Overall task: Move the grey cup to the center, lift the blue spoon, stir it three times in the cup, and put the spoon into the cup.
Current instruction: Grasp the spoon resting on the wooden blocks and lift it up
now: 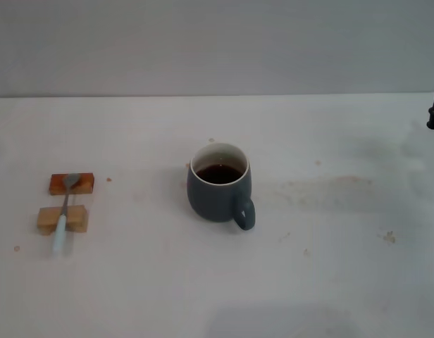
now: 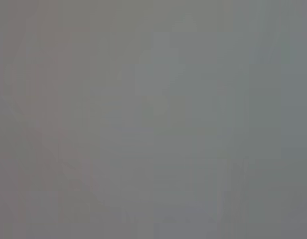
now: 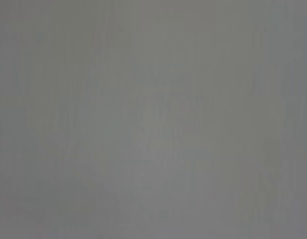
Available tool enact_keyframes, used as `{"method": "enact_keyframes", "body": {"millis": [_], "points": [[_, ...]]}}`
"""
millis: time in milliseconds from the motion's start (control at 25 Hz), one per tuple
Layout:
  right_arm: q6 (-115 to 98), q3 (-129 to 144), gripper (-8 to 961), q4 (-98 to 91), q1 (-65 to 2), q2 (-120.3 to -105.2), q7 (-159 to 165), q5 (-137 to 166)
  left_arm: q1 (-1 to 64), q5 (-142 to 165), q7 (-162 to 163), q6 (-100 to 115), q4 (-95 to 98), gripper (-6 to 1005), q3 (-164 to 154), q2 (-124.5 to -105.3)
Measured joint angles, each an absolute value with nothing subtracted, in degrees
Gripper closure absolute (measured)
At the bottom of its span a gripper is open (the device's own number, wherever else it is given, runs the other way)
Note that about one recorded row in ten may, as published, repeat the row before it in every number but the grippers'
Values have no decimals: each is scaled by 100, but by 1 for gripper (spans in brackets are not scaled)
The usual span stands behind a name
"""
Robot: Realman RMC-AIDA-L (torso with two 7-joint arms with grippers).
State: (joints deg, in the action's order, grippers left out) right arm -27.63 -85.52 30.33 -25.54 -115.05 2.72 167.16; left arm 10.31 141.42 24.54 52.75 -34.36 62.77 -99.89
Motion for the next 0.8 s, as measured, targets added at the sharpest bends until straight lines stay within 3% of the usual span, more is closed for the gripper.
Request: {"method": "enact_keyframes", "body": {"millis": [200,320,400,480,800], "points": [[-2756,-8552,953,3021,-2617,-11508,272,16716,647,14712,2337,4656,-4268,220,6583,-9942],[-2730,-8552,952,3010,-2649,-11517,201,16716,-146,16008,1426,3449,-5642,220,7517,-10571],[-2689,-8555,952,3012,-2676,-11525,151,16716,-146,16008,1426,3449,-5642,220,7517,-10571],[-2670,-8561,952,3000,-2716,-11530,141,16716,-832,16499,348,3096,-6292,220,8109,-11569],[-2624,-8561,952,2997,-2795,-11525,138,16716,-1255,16515,428,2949,-6571,220,7698,-11735]]}}
